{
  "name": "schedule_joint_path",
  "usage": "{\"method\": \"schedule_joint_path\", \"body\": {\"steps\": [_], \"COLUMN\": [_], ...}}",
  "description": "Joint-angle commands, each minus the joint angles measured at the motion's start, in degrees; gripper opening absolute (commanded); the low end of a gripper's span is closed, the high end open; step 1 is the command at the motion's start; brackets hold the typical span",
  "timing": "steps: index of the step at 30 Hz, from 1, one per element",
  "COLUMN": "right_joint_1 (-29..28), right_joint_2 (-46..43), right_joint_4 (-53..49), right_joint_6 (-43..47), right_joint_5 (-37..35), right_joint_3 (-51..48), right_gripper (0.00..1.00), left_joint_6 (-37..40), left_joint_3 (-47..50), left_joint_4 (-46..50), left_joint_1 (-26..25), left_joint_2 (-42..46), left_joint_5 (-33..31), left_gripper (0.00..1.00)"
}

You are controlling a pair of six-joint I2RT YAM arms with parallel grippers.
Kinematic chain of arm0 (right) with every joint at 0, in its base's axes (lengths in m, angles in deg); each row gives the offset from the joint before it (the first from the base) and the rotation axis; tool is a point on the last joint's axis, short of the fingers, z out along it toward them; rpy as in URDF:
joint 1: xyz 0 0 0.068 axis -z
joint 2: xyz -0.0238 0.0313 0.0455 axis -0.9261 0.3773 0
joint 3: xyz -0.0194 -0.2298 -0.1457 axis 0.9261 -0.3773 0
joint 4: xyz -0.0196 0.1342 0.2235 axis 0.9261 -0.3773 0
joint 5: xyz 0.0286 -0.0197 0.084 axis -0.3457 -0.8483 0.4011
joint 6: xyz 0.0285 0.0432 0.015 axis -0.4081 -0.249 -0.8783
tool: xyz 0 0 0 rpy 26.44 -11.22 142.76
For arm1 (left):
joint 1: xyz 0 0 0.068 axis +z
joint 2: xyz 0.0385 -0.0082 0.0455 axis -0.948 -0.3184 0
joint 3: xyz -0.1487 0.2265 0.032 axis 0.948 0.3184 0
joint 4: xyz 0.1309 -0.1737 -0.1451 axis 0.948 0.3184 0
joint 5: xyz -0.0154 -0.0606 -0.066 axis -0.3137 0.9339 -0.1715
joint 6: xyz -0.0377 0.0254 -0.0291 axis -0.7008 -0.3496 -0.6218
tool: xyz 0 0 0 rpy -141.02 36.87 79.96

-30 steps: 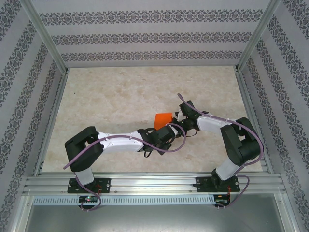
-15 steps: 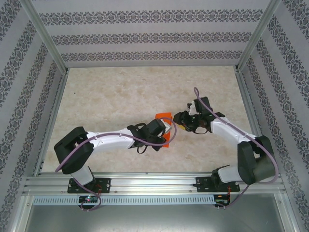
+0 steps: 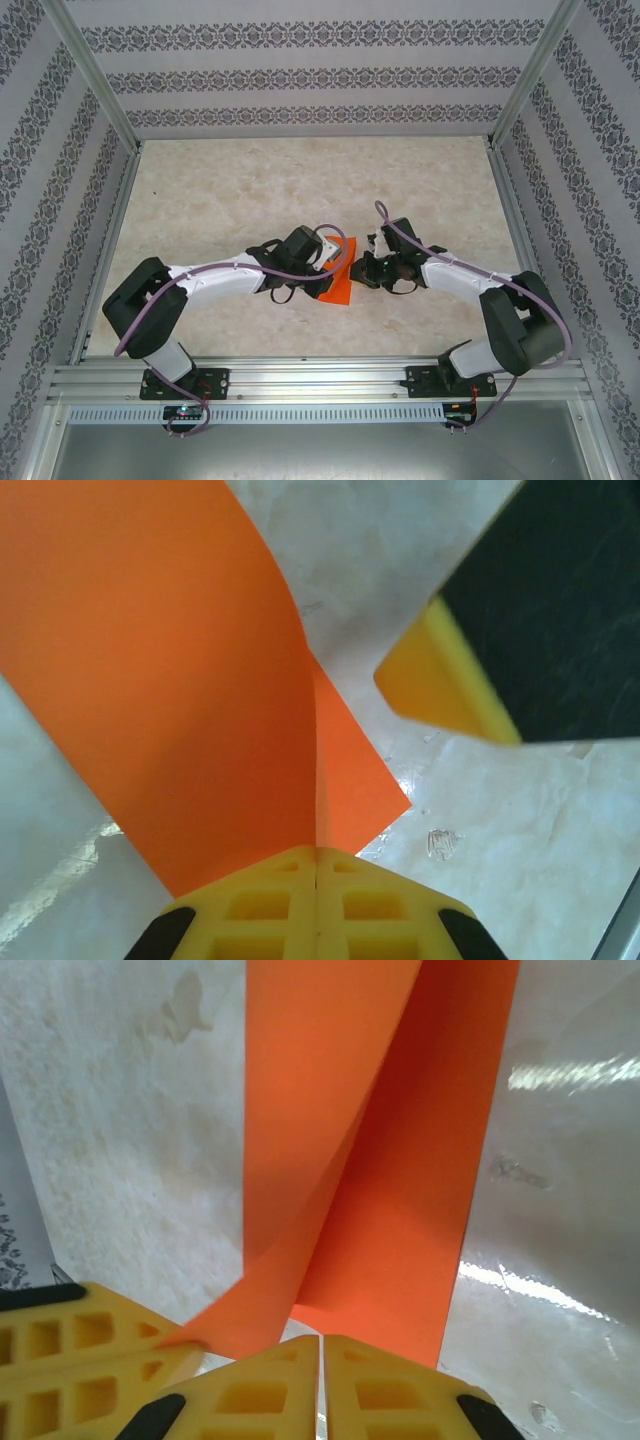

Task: Fold a paper plane with a square sheet of paper (fold left side to right side)
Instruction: Fold the triangle a second time at the center of the table.

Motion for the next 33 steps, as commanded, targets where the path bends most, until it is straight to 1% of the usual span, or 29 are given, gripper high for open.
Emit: {"method": "schedule_joint_path", "body": {"steps": [1,5,16,24,33], "right_joint_1": [-1.40,-2.62,-3.31,-3.71,-4.50], "right_joint_2": [1.89,3.88,7.06,8.84,10.71], "right_joint_4": [3.40,5.30,2.65,-0.58,-2.45], "right_joint_6": [-0.75,-2.00,-0.40,0.96,1.77], "right_joint_5": [-0.99,-1.54,-3.96,-5.51,-6.41], "right_joint_3": [-0.99,-1.86,-0.83,0.44,1.30], "right_gripper": [0.11,0.10,0.11,0.12,0.12], "left_joint_6": [1.82,2.38,3.50,4.81,5.94], "left_joint_3": [-0.82,-1.77,-2.03,-3.76,-5.28], "left_joint_4": [0.01,1.65,5.13,7.05,7.74], "left_joint_1": [1.09,1.70,2.46,3.16,4.26], "left_joint_2": [-0.66,-1.68,-1.56,-3.35,-4.94], "left_joint_5": [1.85,1.46,0.46,-1.20,-1.26], "left_gripper": [0.01,0.02,0.04,0.05,0.05]}}
